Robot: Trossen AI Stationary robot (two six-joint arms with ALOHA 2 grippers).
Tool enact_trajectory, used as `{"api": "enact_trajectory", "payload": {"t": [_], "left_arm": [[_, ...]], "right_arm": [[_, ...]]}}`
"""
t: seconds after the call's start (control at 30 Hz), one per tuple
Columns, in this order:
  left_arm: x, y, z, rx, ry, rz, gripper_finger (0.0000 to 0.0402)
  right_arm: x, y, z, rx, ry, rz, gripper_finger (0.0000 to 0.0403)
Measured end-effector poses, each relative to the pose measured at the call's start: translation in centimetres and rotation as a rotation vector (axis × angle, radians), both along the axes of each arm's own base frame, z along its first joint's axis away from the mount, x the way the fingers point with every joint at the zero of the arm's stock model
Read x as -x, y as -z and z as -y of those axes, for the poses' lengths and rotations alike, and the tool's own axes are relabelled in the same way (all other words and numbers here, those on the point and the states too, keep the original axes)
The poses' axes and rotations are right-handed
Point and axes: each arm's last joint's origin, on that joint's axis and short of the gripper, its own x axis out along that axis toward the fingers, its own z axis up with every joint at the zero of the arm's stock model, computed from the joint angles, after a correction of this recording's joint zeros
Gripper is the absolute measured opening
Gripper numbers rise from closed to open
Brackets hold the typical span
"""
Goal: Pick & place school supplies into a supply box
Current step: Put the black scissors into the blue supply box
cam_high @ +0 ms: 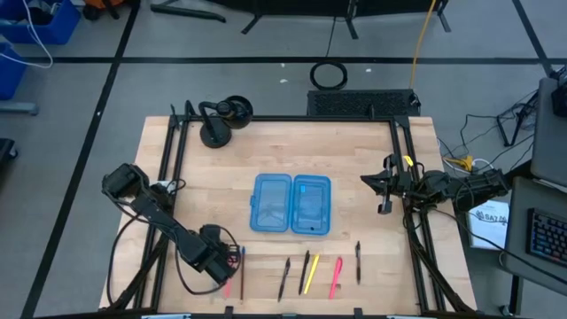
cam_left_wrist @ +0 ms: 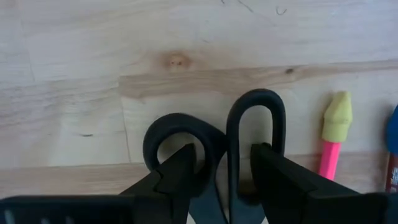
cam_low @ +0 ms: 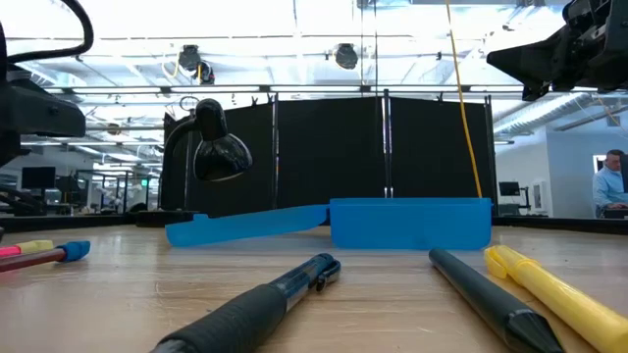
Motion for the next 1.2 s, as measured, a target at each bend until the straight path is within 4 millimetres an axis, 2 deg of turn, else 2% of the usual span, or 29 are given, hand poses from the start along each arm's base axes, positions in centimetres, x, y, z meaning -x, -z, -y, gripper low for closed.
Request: {"api": "enact_trajectory", "payload": {"t": [0.2, 0.43, 0.67, 0.77, 0.9, 1.0, 1.1, 1.2], "left_arm": [[0.0, 0.6, -0.5, 0.030, 0.048, 0.008, 0.0148], [-0.1, 0.6, -0.9, 0.029, 0.072, -0.014, 0.0054], [0.2, 0.2, -0.9, -0.028, 0.104, -0.009, 0.0050], [0.5, -0.4, -0.8, -0.085, 0.110, -0.034, 0.0050], [1.0, -1.5, -1.5, -0.261, 0.130, -0.051, 0.0045], [0.6, -3.1, -1.0, -0.282, 0.121, -0.012, 0.0028], [0.7, -4.2, -1.0, -0.344, 0.135, -0.058, 0.0027], [-0.1, -6.0, -0.7, -0.343, 0.127, -0.018, 0.0027]], "right_arm": [[0.0, 0.0, 0.0, -0.012, -0.003, 0.000, 0.0000], [0.0, -0.1, 0.0, -0.025, -0.005, 0.009, 0.0000], [0.0, -0.1, 0.0, -0.024, -0.004, 0.012, 0.0000], [0.0, -0.1, 0.0, -0.023, -0.004, 0.012, 0.0000], [0.0, -0.1, 0.0, -0.023, -0.004, 0.012, 0.0000], [0.0, -0.1, 0.0, -0.023, -0.004, 0.012, 0.0000], [0.0, -0.1, 0.0, -0.023, -0.004, 0.012, 0.0000], [0.0, -0.1, 0.0, -0.023, -0.004, 0.012, 0.0000]]}}
